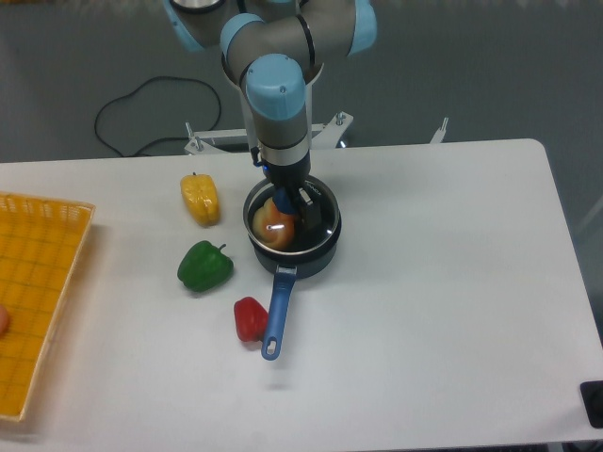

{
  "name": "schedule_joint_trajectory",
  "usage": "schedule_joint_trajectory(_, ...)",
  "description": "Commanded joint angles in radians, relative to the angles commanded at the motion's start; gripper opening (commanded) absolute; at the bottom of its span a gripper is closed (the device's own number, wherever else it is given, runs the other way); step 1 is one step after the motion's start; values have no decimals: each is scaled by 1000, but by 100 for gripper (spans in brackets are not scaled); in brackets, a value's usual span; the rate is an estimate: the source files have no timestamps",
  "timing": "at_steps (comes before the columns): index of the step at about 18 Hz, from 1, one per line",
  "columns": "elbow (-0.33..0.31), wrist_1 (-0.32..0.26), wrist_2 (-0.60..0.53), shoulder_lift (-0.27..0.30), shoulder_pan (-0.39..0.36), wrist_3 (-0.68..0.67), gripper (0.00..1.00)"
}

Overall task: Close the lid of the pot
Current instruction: 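Lower the glass lid onto the saucepan rim, then hold the lid on the saucepan and open the gripper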

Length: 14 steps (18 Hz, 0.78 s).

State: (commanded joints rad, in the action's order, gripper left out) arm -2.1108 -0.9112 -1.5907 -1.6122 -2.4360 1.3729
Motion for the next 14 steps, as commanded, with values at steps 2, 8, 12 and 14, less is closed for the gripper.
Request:
schedule_joint_trajectory(2,0,6,-2,-5,0,0,56)
schedule_joint_trajectory(8,5,26,-20,-28,14,-21,56)
schedule_joint_trajectory(12,6,28,-21,-31,15,-32,56)
schedule_joint_trajectory(14,6,28,-21,-29,17,-32,56)
